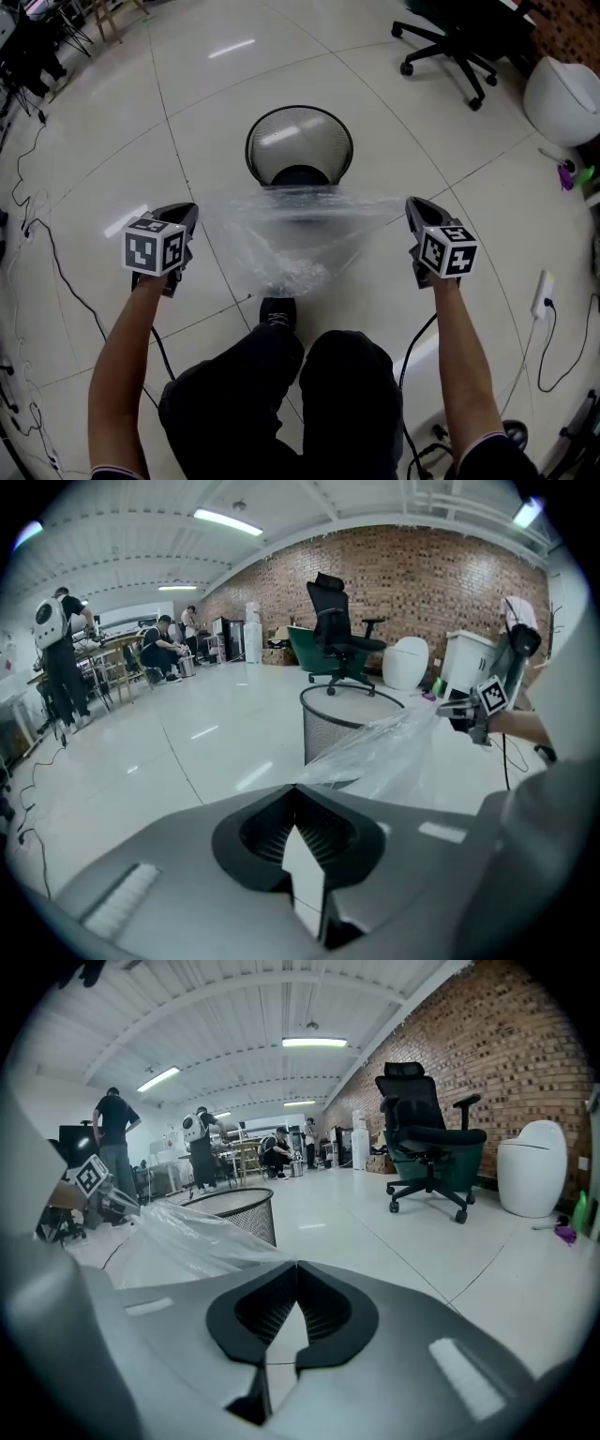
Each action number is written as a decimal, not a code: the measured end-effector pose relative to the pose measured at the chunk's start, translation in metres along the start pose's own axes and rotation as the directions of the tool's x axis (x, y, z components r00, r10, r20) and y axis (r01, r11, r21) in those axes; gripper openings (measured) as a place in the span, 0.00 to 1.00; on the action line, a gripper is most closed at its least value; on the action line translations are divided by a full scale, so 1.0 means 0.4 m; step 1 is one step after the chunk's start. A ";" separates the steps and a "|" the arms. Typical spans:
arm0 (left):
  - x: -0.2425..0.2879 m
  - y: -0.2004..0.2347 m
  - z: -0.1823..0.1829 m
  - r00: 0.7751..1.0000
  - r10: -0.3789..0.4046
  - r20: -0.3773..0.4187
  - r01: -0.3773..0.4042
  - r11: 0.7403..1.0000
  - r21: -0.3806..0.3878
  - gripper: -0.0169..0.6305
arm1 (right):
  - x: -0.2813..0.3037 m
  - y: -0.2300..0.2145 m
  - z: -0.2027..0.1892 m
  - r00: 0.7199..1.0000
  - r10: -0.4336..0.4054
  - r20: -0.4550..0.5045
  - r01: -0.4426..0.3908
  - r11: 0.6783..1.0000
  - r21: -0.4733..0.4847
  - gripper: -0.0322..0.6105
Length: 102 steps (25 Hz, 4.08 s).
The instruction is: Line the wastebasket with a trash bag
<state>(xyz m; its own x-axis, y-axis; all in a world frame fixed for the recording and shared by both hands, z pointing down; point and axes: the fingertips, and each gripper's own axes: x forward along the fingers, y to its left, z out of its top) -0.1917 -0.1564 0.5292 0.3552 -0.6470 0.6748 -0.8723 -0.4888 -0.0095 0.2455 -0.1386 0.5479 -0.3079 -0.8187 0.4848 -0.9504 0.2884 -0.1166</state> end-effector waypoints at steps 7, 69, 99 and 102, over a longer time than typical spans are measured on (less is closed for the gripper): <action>-0.050 0.014 0.105 0.997 0.029 0.078 -0.029 1.000 0.005 0.05 | -0.022 -0.002 0.087 0.999 -0.009 0.050 0.009 1.000 -0.008 0.05; 0.309 0.237 0.371 0.980 -0.083 0.179 0.108 0.985 -0.131 0.27 | 0.366 -0.147 0.312 0.999 0.002 -0.041 -0.003 1.000 -0.021 0.23; 0.369 -0.018 0.373 0.970 -0.241 0.016 0.226 0.932 0.283 0.07 | 0.279 -0.118 0.342 1.000 -0.001 0.020 0.002 0.999 -0.040 0.26; 0.366 -0.029 0.376 0.971 -0.238 0.013 0.224 0.928 0.297 0.05 | 0.264 -0.115 0.336 0.999 0.024 0.024 -0.023 0.999 -0.031 0.26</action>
<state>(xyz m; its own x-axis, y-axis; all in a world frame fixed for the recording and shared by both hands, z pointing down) -0.0789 -0.3335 0.5170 0.5573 -0.5194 0.6478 -0.6304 -0.7724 -0.0769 0.2509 -0.3050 0.4881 -0.3316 -0.8232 0.4608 -0.9412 0.3225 -0.1011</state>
